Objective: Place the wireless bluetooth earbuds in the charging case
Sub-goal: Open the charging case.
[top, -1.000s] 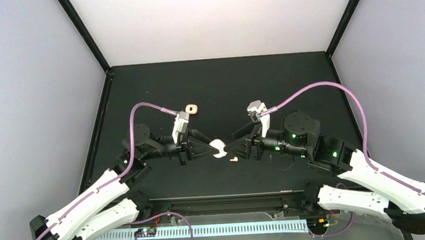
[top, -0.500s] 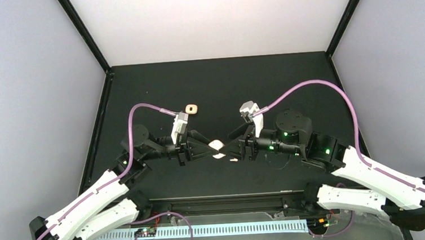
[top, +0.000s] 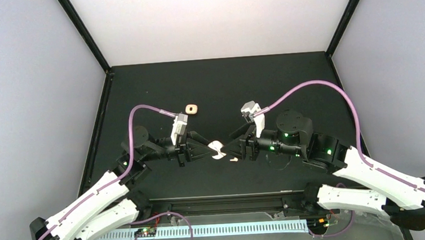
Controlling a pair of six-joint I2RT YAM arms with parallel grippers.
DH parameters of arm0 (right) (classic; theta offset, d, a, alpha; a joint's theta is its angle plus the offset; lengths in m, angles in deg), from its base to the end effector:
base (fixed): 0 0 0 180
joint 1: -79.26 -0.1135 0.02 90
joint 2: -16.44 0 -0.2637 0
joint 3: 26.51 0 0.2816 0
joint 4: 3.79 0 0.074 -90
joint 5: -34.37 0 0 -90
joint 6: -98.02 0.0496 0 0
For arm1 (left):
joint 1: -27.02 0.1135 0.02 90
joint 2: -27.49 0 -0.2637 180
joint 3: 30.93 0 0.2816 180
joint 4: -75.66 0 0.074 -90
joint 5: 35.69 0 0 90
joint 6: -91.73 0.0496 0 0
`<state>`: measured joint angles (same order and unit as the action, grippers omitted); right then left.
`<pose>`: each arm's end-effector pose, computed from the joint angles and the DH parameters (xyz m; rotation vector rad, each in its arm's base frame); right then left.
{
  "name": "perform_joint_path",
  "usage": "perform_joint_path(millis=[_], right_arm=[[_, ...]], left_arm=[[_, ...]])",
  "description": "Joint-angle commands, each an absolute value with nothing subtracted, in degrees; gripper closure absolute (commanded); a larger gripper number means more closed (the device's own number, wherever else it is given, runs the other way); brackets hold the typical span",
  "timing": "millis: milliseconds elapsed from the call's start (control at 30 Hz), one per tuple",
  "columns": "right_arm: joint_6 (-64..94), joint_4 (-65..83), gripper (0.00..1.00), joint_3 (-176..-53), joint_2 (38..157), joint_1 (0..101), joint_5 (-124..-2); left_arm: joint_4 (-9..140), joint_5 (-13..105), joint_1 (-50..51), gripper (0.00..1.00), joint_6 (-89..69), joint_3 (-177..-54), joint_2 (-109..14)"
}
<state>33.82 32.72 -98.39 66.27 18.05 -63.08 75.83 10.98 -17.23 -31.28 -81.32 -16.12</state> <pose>0.1052 0.2048 0.3900 -0.7002 1.8635 1.1544 0.1324 -0.1765 0.3420 0.8521 1.4891 -1.5894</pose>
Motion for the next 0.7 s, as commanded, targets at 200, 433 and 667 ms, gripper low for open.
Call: perform_joint_path(millis=[200,433,667], right_arm=[[33.3,32.9,0.35,-100.4,64.0,17.8,-61.3],[31.7,33.8,0.35,-102.7,66.7,17.0,-67.2],[31.1,35.7,0.35,-103.2,68.6,16.3,-65.2]], left_arm=[[78.4,8.6,-17.1,0.98,-32.0,-81.1,-14.3],[78.6,8.7,-17.1,0.98,-32.2,-81.3,-14.4],[78.8,8.4,-17.1,0.98,-32.2,-81.6,-14.5]])
